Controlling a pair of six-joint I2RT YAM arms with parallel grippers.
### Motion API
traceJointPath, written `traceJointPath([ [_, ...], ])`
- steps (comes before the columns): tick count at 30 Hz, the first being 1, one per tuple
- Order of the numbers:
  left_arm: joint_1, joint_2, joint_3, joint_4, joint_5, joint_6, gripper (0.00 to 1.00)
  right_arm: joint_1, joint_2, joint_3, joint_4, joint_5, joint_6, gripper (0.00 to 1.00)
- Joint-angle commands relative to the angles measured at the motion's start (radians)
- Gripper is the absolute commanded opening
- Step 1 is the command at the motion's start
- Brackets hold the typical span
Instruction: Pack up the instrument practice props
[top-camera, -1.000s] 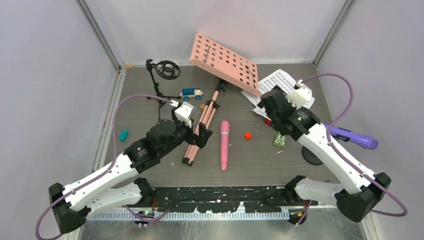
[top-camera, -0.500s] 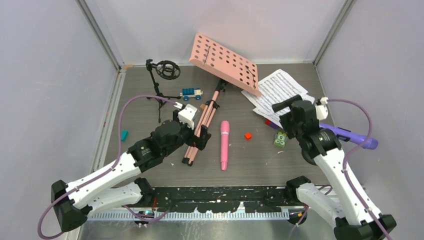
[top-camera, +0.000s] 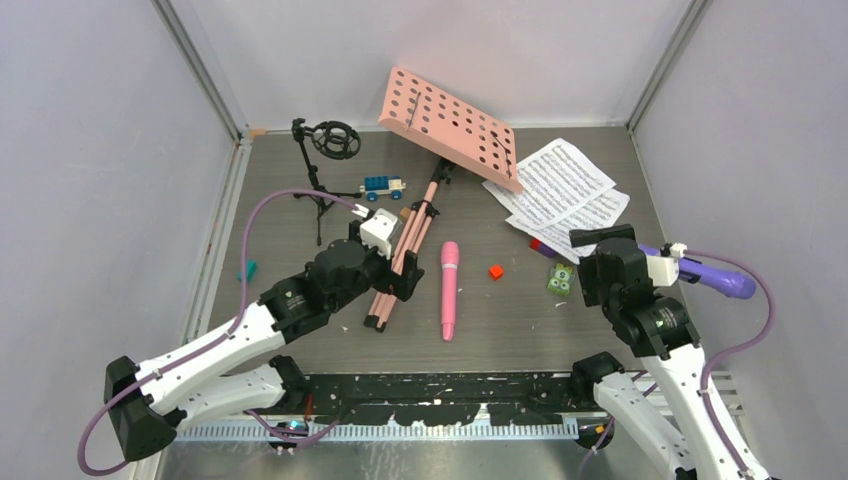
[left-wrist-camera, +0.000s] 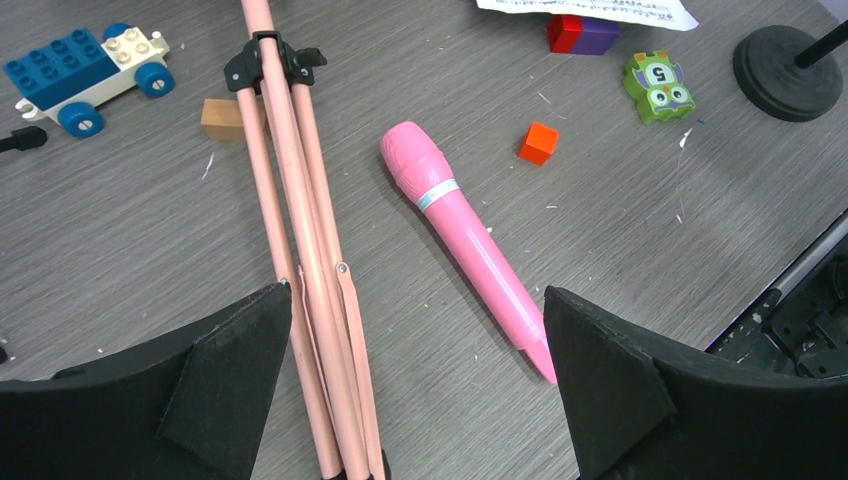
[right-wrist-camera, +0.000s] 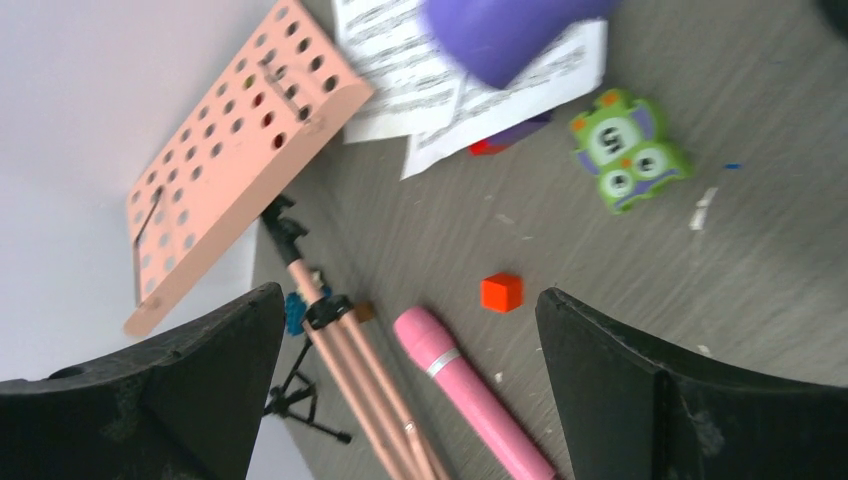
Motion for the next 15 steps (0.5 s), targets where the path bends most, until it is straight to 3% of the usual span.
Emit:
traceJointPath([
  [1,-0.004,-0.014,0.014,0.023,0.007,-0.014,0.98,-0.002,-0.064,-0.032,-0.082,0.18,0.087,1.0],
  [7,-0.005,-0.008,0.019,0.015,0.01,-0.017,0.98,-0.002,-0.115,0.004,-0.129,0.362,0.059,0.99],
  [15,-0.004,-0.017,0.016,0.005,0.016,-0.028,0.98,-0.004,-0.053,0.026,-0.06,0.415,-0.007,1.0],
])
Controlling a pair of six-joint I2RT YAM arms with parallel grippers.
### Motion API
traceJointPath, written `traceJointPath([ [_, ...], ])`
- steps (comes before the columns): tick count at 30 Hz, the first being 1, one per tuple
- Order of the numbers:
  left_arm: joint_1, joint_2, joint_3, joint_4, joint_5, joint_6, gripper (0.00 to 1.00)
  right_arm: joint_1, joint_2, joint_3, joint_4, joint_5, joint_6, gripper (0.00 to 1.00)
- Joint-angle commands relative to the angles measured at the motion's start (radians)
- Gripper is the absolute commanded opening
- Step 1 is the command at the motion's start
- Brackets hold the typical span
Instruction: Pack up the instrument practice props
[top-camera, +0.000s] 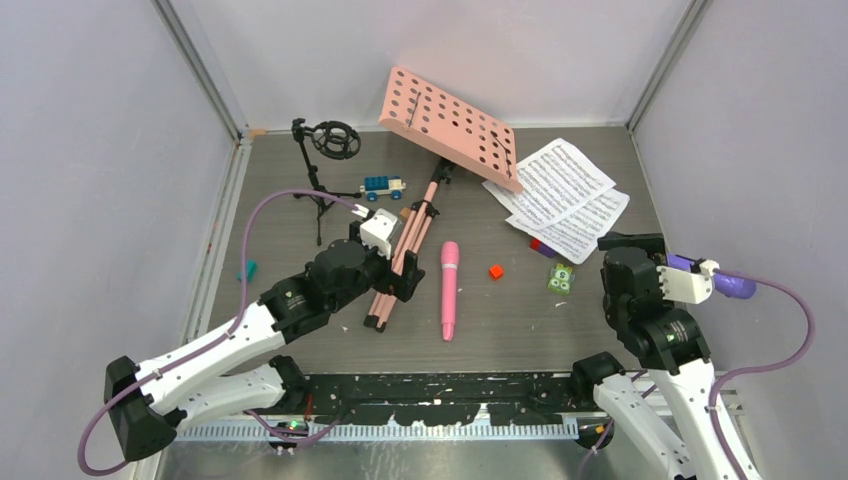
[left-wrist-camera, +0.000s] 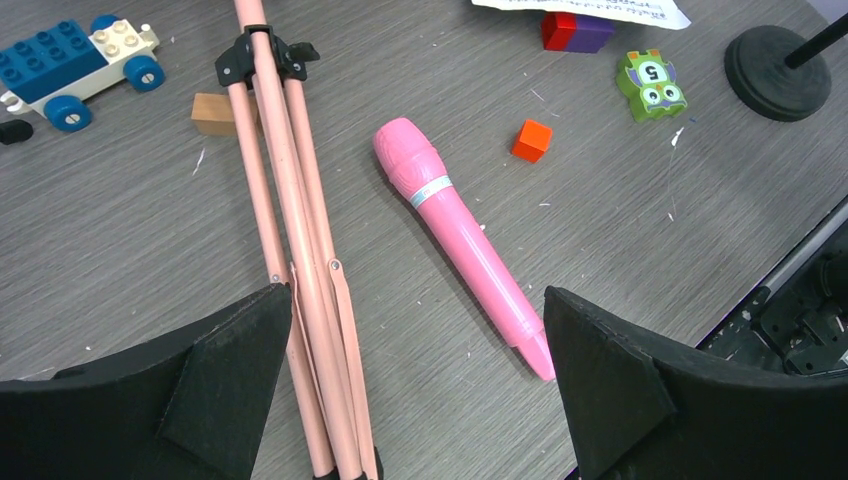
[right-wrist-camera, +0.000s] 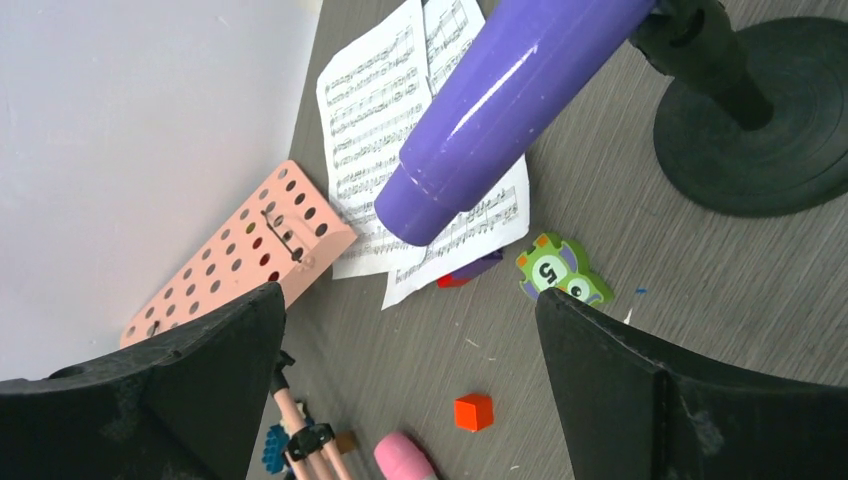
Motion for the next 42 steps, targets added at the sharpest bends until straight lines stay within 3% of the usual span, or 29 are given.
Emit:
traceJointPath([
  [1,-0.005,-0.022,0.013,0.007,0.005,-0.01,0.98,-0.005,0.027,0.029,0.053,0.099,-0.01,1.0],
  [10,-0.005,-0.058,0.003,-0.026,0.0,-0.009,0.98,-0.075,0.044,0.001,0.107,0.087,0.025,0.99],
  [25,-0.004,-0.095,0.002,-0.072,0.01,-0.011,0.98,-0.379,0.077,-0.045,0.201,-0.06,-0.064,0.95],
  [36,-0.004,-0.095,-0.003,-0.077,0.02,-0.006,0.98,-0.422,0.057,-0.056,0.197,-0.009,-0.077,0.82],
  [42,-0.004,-0.084,0.006,-0.082,0.021,0.004,0.98,-0.427,0.042,-0.066,0.204,-0.001,-0.083,0.61],
])
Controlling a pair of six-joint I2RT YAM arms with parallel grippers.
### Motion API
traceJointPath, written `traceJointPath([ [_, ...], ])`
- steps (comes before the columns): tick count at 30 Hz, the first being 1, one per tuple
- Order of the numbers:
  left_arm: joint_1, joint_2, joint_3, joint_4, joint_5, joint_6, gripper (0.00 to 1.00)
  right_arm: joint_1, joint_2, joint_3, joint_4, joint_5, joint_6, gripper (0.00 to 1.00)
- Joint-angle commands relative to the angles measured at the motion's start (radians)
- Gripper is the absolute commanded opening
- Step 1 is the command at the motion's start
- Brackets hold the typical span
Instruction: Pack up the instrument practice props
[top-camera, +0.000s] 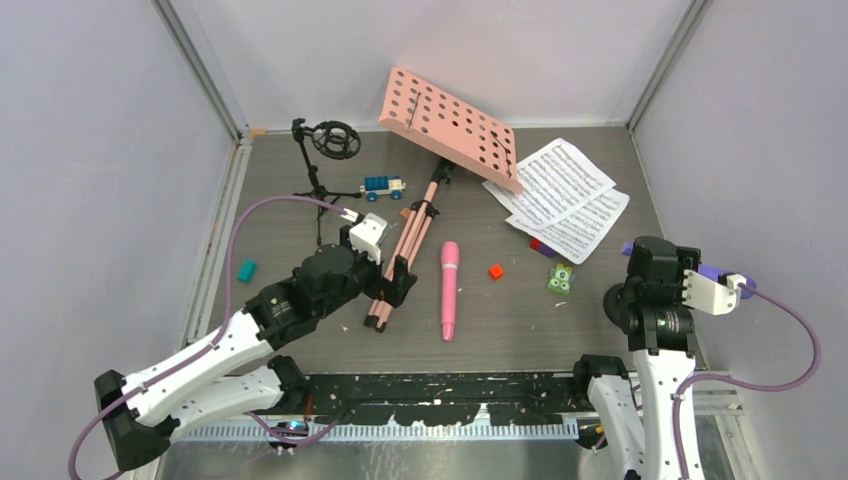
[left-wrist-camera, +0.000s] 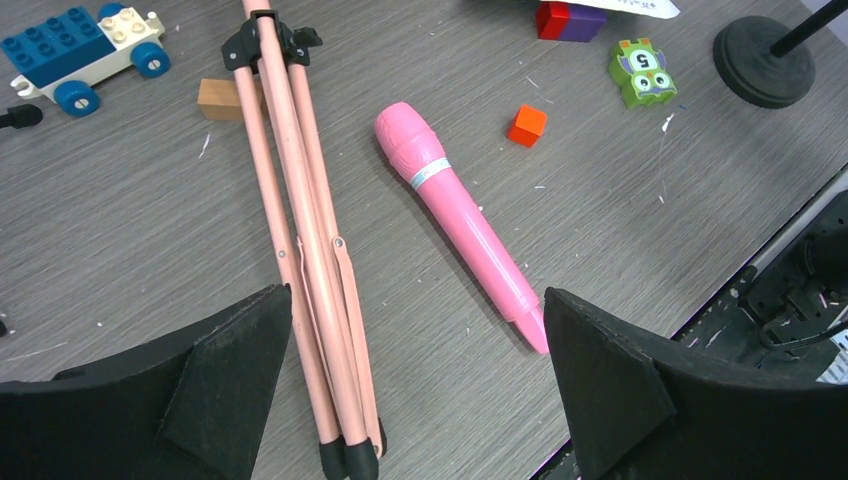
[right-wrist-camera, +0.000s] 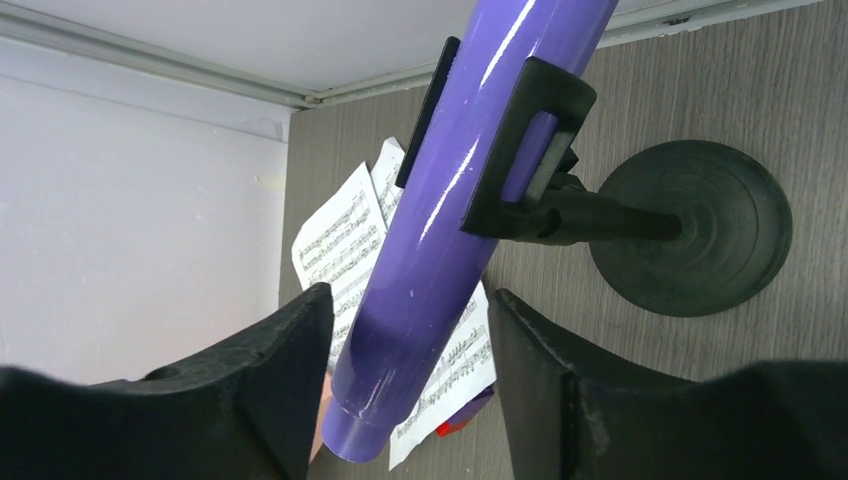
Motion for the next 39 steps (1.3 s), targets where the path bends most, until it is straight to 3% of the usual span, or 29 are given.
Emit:
traceJointPath([
  [1,-0.005,0.006,0.006,0.005,0.012,0.006,0.98,-0.007,-0.01,-0.002,0.035,0.041,-0.004,0.59],
  [11,-0.005,0.017,0.006,0.02,0.027,-0.002,0.98,-0.007,-0.028,-0.017,0.049,0.029,-0.026,0.29],
  [17,-0.005,0.008,-0.001,0.026,0.024,-0.003,0.98,-0.007,-0.06,-0.025,0.083,0.011,-0.07,0.02],
  [24,-0.004,-0.012,-0.016,0.05,0.012,-0.001,0.98,-0.007,-0.084,0.037,0.112,-0.01,-0.204,0.01],
  [39,-0.004,-0.052,-0.036,0.101,-0.03,-0.001,0.98,-0.007,-0.105,0.1,0.25,-0.26,-0.411,0.01],
])
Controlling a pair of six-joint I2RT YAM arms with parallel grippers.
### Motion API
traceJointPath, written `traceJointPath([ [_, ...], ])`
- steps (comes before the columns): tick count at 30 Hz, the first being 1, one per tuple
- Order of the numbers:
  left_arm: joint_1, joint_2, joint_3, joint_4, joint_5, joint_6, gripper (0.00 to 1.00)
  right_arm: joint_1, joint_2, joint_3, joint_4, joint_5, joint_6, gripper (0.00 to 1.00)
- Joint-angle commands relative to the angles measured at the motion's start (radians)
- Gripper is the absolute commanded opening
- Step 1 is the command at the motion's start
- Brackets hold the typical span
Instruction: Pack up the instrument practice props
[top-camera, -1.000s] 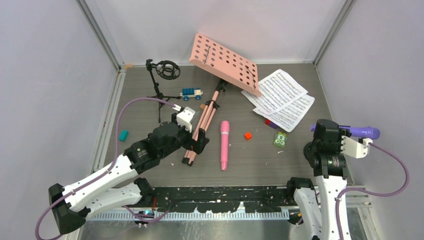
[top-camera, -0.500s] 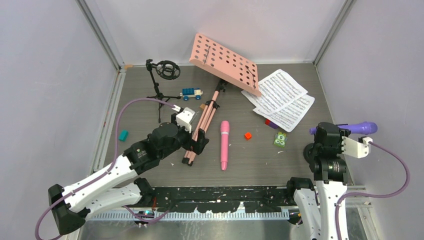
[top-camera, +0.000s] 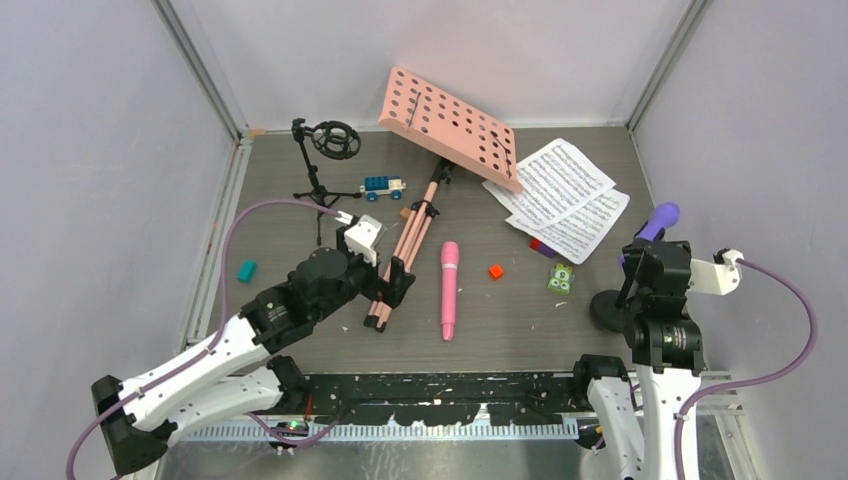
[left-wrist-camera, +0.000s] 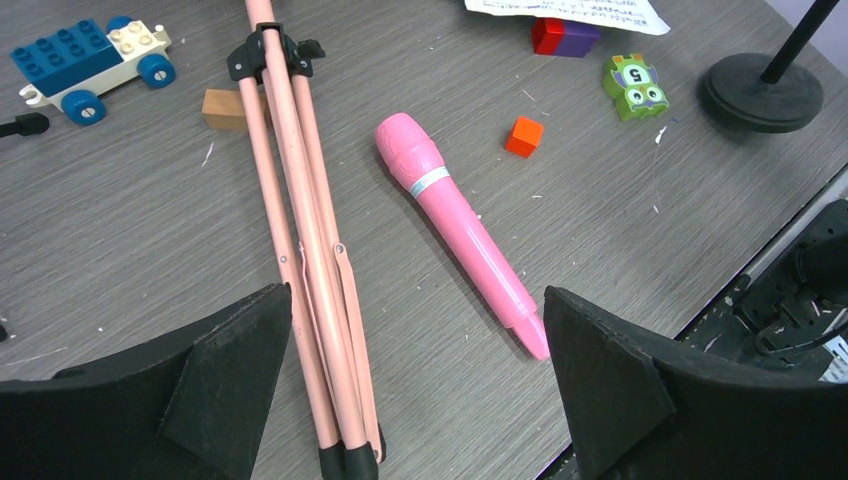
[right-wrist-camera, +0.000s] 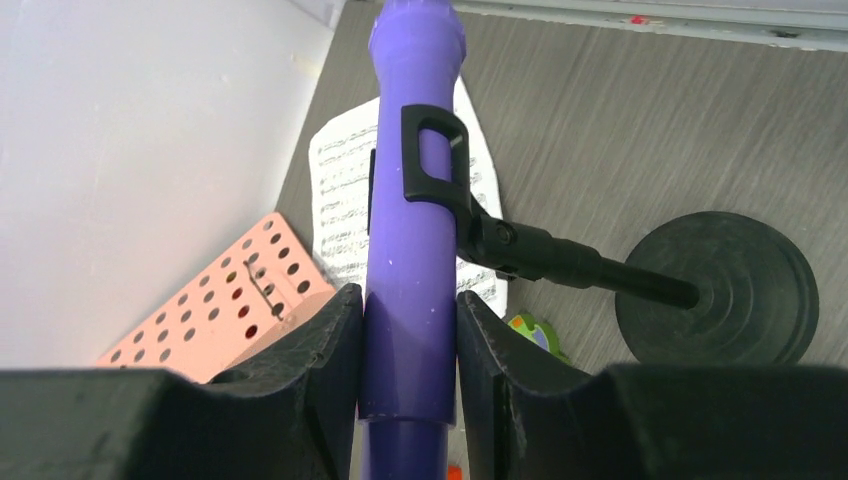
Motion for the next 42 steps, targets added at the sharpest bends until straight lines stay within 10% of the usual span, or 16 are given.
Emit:
traceJointPath([
  [1,-0.004,-0.013,-0.014,0.09,-0.029,-0.001,0.98,-0.003,-0.041,0.056,0.239,-0.078,-0.127,0.01],
  [23,-0.005,-0.068,-0.123,0.344,0.163,0.076,0.95,0.05,0.255,0.264,0.4,-0.735,-0.259,0.01],
  [32,-0.005,-0.014,-0.126,0.381,0.213,0.072,0.94,0.475,0.324,0.237,0.411,-0.503,-0.352,0.01],
  [42,-0.005,-0.022,-0.147,0.372,0.198,0.092,0.94,0.513,0.231,0.041,0.384,-0.361,-0.305,0.01],
])
